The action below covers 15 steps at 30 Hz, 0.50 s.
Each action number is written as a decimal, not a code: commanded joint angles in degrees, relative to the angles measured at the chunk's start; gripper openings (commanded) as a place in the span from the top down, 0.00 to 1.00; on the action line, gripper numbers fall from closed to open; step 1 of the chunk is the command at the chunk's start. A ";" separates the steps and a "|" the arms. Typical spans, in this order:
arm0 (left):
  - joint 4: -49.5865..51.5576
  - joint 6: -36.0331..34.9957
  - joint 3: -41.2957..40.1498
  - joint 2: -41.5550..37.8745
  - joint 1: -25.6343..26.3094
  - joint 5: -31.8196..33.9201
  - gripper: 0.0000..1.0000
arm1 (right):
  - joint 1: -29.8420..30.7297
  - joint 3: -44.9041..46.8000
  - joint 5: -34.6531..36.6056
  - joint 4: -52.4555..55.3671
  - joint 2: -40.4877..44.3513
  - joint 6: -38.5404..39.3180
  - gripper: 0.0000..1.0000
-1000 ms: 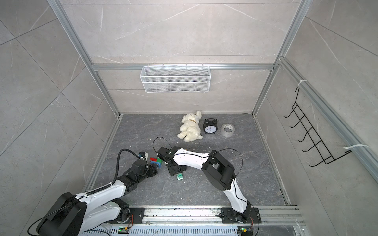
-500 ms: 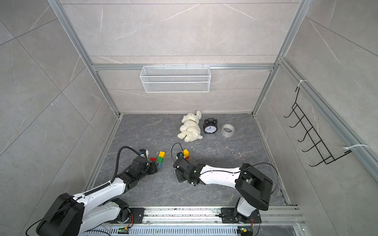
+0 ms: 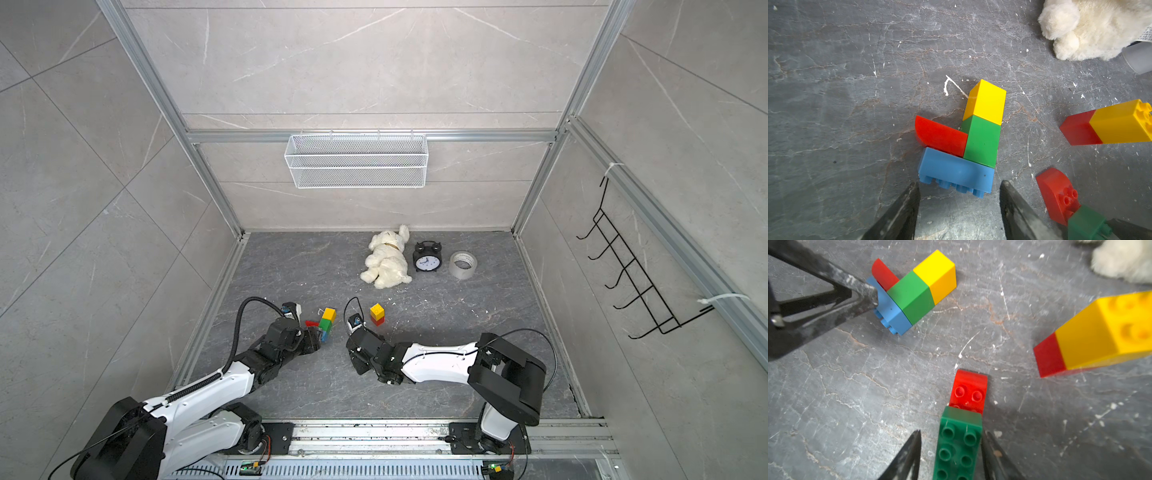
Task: Assemble the letter r with lego
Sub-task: Pick up the lego brick from the center of the board.
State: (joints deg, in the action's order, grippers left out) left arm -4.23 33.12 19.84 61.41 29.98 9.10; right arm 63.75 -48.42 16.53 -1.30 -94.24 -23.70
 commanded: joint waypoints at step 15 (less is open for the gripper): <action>0.23 0.80 -0.15 -0.58 0.18 1.13 0.36 | 4.02 -4.32 7.33 7.45 -2.48 -0.61 0.54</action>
State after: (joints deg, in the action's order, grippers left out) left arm -4.08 33.23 19.81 61.41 29.98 9.50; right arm 67.44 -50.30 22.57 3.95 -95.09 -23.94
